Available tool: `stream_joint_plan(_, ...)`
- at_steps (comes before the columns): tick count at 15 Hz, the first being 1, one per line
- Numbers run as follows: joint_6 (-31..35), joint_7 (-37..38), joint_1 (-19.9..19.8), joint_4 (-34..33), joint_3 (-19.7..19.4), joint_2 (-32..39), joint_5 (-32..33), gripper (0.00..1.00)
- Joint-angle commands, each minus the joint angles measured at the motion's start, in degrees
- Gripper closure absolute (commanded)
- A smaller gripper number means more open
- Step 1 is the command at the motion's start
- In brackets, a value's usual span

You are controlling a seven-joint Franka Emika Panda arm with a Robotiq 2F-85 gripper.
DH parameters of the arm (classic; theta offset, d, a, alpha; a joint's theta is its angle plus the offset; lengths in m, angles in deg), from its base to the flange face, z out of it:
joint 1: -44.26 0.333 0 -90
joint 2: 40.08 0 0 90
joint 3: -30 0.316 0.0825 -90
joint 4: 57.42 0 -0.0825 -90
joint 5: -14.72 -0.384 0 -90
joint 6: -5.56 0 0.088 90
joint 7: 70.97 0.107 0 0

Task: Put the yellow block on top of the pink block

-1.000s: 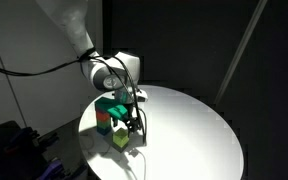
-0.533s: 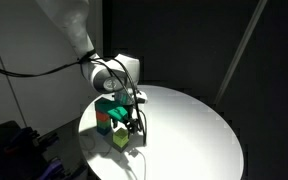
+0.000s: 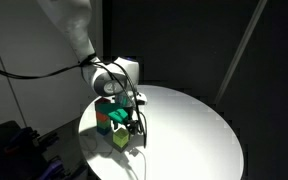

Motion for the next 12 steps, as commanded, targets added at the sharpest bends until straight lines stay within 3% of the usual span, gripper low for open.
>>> stream_joint_plan(1, 0.74, -0.65, -1.13, -1.31, 0.73, 1.25, 1.48, 0.00)
stream_joint_plan(7, 0.68, -0.42, -1.13, -2.20, 0.66, 2.56, 1.82, 0.00)
stream_joint_plan(8, 0.54, -0.30, -1.07, -2.37, 0.65, 2.73, 1.90, 0.25)
stream_joint_plan(9, 0.35, -0.09, -0.96, -2.64, 0.60, 3.02, 2.00, 0.28)
stream_joint_plan(12, -0.14, 0.63, -0.55, -3.46, 0.40, 3.91, 2.39, 0.51)
